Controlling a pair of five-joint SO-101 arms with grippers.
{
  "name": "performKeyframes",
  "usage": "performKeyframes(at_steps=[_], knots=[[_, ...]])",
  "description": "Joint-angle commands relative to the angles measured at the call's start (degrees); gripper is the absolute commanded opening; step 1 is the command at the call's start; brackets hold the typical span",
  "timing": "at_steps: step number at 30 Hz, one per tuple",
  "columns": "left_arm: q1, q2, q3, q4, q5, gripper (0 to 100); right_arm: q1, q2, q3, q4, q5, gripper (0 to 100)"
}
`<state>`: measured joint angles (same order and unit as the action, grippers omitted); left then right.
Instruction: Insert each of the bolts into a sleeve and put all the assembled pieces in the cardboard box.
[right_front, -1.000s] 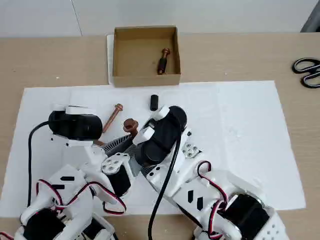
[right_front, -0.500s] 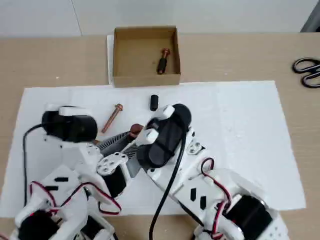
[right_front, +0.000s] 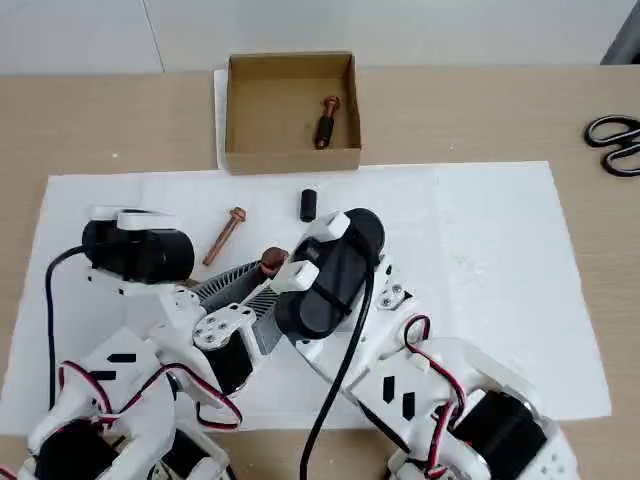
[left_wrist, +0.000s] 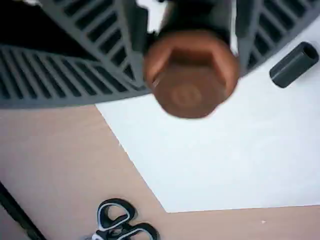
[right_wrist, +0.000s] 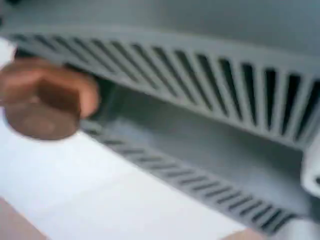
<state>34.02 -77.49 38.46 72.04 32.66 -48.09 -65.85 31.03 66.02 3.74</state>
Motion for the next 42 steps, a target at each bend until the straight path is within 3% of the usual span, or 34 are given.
performKeyframes(at_steps=[1,10,21,27,39,42], knots=[[0.9,0.3,-1.5,0.3,-0.5,13,1.0,-0.2,-1.3,-3.7,0.2,0.3],[0.9,0.3,-1.5,1.8,-0.3,24,1.0,-0.2,-1.0,-3.6,-1.1,0.3],[0.8,0.3,-5.6,1.4,1.3,23,1.0,-0.3,2.0,-3.6,-1.5,0.3],[0.4,0.1,-6.9,1.4,1.4,16,1.0,-0.3,3.0,-3.7,-1.6,0.3],[-6.6,0.1,-7.0,-2.6,-0.4,15,2.2,-0.3,3.1,-1.9,-1.6,0.3],[-9.4,0.0,-6.9,-4.0,-2.0,5,4.7,-0.3,3.1,-1.5,-1.6,0.3]])
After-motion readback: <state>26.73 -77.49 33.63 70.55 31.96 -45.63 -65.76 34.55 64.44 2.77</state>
